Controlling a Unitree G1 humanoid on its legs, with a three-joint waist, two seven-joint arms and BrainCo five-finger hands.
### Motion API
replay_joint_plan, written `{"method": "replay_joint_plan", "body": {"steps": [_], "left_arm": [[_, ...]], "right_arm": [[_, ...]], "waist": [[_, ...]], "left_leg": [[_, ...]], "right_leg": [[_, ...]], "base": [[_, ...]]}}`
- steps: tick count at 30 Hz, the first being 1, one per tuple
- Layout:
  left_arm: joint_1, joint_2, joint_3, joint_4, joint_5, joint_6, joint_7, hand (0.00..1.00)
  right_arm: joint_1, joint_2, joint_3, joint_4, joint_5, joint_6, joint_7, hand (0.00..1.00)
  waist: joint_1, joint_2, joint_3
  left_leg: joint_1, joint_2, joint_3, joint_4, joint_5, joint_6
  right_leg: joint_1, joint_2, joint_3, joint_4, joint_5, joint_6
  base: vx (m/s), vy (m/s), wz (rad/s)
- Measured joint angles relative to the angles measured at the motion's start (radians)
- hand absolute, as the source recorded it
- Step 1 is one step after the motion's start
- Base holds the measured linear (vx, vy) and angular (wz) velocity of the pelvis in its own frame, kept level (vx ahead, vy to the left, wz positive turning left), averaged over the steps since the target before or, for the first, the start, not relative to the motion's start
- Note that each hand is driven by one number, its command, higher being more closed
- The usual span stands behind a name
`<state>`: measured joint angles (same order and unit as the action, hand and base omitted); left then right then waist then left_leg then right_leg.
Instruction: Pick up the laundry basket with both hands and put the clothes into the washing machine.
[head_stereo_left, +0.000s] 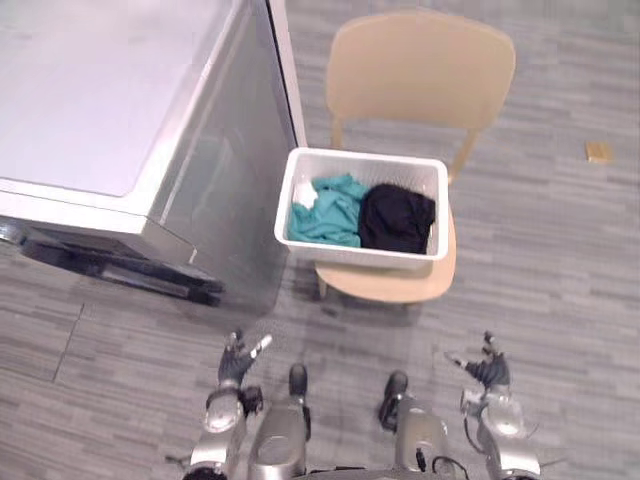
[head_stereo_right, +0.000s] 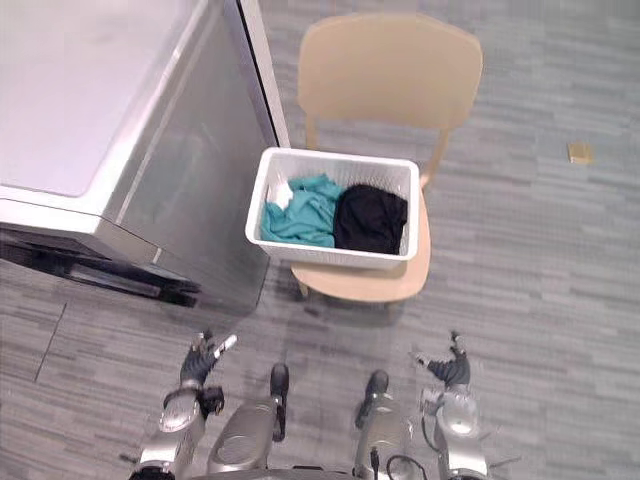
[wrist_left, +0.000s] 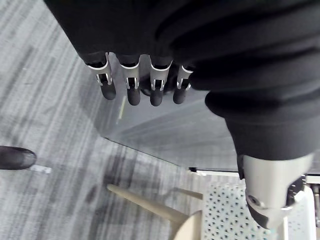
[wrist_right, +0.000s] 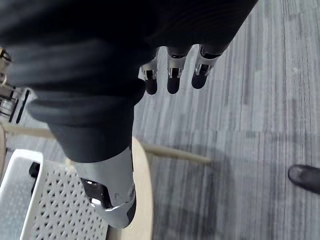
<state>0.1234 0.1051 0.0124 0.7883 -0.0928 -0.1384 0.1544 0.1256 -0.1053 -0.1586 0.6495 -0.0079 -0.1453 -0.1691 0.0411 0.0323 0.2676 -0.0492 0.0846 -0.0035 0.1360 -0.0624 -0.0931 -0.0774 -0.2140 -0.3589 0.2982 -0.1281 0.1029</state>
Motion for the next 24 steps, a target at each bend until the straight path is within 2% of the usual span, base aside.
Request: {"method": "replay_joint_plan", "body": {"steps": [5,7,8,10,11,13,15,16,17,18,19,20,21,22,23,24], "left_arm": [[0.016,-0.004,0.016,0.077,0.038,0.005,-0.001,0.0],[0.01,-0.007,0.02,0.086,0.047,0.003,0.0,0.0],[0.009,-0.007,0.02,0.086,0.047,0.003,0.001,0.0],[0.005,-0.009,0.025,0.086,0.047,0.003,0.002,0.0],[0.001,-0.014,0.037,0.087,0.048,0.003,0.007,0.0],[0.004,-0.015,0.038,0.092,0.062,0.003,0.01,0.0],[-0.019,-0.031,0.03,0.111,0.07,0.004,0.026,0.0],[-0.026,-0.036,0.024,0.114,0.072,0.004,0.026,0.0],[-0.037,-0.047,0.013,0.118,0.082,0.004,0.026,0.0],[-0.068,-0.042,-0.011,0.13,0.091,0.006,0.026,0.0],[-0.071,-0.04,-0.015,0.13,0.096,0.004,0.026,0.0],[-0.085,-0.033,-0.022,0.129,0.105,0.005,0.024,0.0],[-0.086,-0.031,-0.029,0.131,0.107,0.005,0.024,0.0],[-0.085,-0.031,-0.034,0.131,0.107,0.005,0.024,0.0],[-0.086,-0.032,-0.05,0.132,0.106,0.005,0.025,0.0],[-0.086,-0.03,-0.051,0.131,0.106,0.004,0.025,0.0]], "right_arm": [[-0.001,-0.001,0.013,0.095,0.0,-0.004,0.011,0.0],[-0.002,-0.005,0.015,0.137,0.003,-0.004,0.016,0.0],[-0.005,-0.006,0.015,0.151,0.005,-0.004,0.016,0.0],[-0.012,-0.011,0.012,0.168,0.007,-0.001,0.013,0.0],[-0.031,-0.01,0.011,0.187,0.004,0.0,-0.002,0.0],[-0.053,-0.022,0.009,0.21,-0.003,0.01,-0.004,0.0],[-0.07,-0.049,0.008,0.246,-0.002,0.015,-0.005,0.0],[-0.069,-0.051,0.007,0.25,-0.002,0.016,-0.004,0.0],[-0.07,-0.052,0.006,0.257,-0.001,0.018,-0.005,0.0],[-0.077,-0.033,-0.004,0.286,0.002,0.024,-0.002,0.0],[-0.081,-0.018,-0.005,0.295,0.006,0.026,-0.001,0.0],[-0.086,0.009,-0.007,0.299,0.015,0.028,-0.001,0.0],[-0.095,0.027,-0.005,0.3,0.029,0.037,0.0,0.0],[-0.098,0.03,-0.002,0.298,0.036,0.039,0.0,0.0],[-0.102,0.031,0.009,0.292,0.039,0.039,0.0,0.0],[-0.106,0.032,0.025,0.282,0.04,0.039,0.001,0.0]], "waist": [[-0.001,0.015,-0.03],[-0.006,0.019,-0.036],[-0.005,0.019,-0.036],[-0.004,0.02,-0.039],[-0.009,0.002,-0.036],[-0.027,0.006,-0.039],[-0.036,0.006,-0.04],[-0.043,0.011,-0.044],[-0.055,0.022,-0.056],[-0.053,-0.018,-0.062],[-0.051,-0.035,-0.063],[-0.045,-0.042,-0.064],[-0.037,-0.044,-0.065],[-0.029,-0.042,-0.064],[-0.029,-0.032,-0.06],[-0.029,-0.025,-0.056]], "left_leg": [[-0.006,-0.004,-0.054,0.002,-0.002,-0.001],[-0.047,-0.023,-0.094,0.011,-0.008,-0.005],[-0.059,-0.021,-0.081,0.011,-0.01,-0.003],[-0.09,0.01,0.035,-0.001,-0.027,0.027],[-0.111,0.057,0.187,0.042,-0.031,0.048],[-0.113,0.114,0.305,0.1,-0.032,0.05],[-0.075,0.192,0.479,0.168,-0.046,0.072],[-0.074,0.202,0.497,0.176,-0.046,0.072],[-0.08,0.211,0.497,0.172,-0.043,0.006],[-0.118,0.145,0.468,0.199,-0.056,0.01],[-0.138,0.126,0.458,0.226,-0.073,0.022],[-0.179,0.105,0.424,0.291,-0.121,0.045],[-0.185,0.08,0.408,0.332,-0.163,0.071],[-0.176,0.064,0.401,0.338,-0.176,0.081],[-0.159,0.046,0.385,0.337,-0.19,0.1],[-0.142,0.033,0.368,0.327,-0.196,0.109]], "right_leg": [[0.042,-0.006,-0.055,-0.002,-0.015,0.01],[0.032,-0.036,-0.115,0.036,-0.037,0.009],[0.023,-0.046,-0.129,0.048,-0.041,0.01],[0.007,-0.075,-0.167,0.054,-0.028,-0.001],[-0.009,-0.122,-0.201,0.061,-0.011,-0.007],[-0.006,-0.164,-0.238,0.091,-0.01,-0.006],[0.043,-0.227,-0.31,0.08,0.014,0.045],[0.058,-0.236,-0.333,0.073,0.023,0.06],[0.08,-0.254,-0.379,0.064,0.038,0.094],[0.1,-0.309,-0.411,0.044,0.07,0.118],[0.113,-0.324,-0.425,0.025,0.092,0.125],[0.137,-0.342,-0.444,0.008,0.153,0.121],[0.145,-0.378,-0.43,0.043,0.205,0.071],[0.137,-0.4,-0.412,0.082,0.227,0.016],[0.092,-0.421,-0.318,0.192,0.215,-0.107],[0.035,-0.391,-0.178,0.32,0.137,-0.136]], "base": [[-0.06,-0.011,0.33],[-0.12,-0.002,0.73],[-0.09,0.004,0.83],[-0.03,0.009,0.65],[0.07,0.031,0.62],[0.05,0.075,0.7],[0.04,0.168,0.86],[0.05,0.271,1.13],[0.06,0.341,1.29],[0.1,0.433,1.21],[0.14,0.457,1.04],[0.14,0.403,0.77],[0.14,0.425,0.68],[0.12,0.35,0.51],[0.17,0.392,0.48],[0.18,0.336,0.72]]}}
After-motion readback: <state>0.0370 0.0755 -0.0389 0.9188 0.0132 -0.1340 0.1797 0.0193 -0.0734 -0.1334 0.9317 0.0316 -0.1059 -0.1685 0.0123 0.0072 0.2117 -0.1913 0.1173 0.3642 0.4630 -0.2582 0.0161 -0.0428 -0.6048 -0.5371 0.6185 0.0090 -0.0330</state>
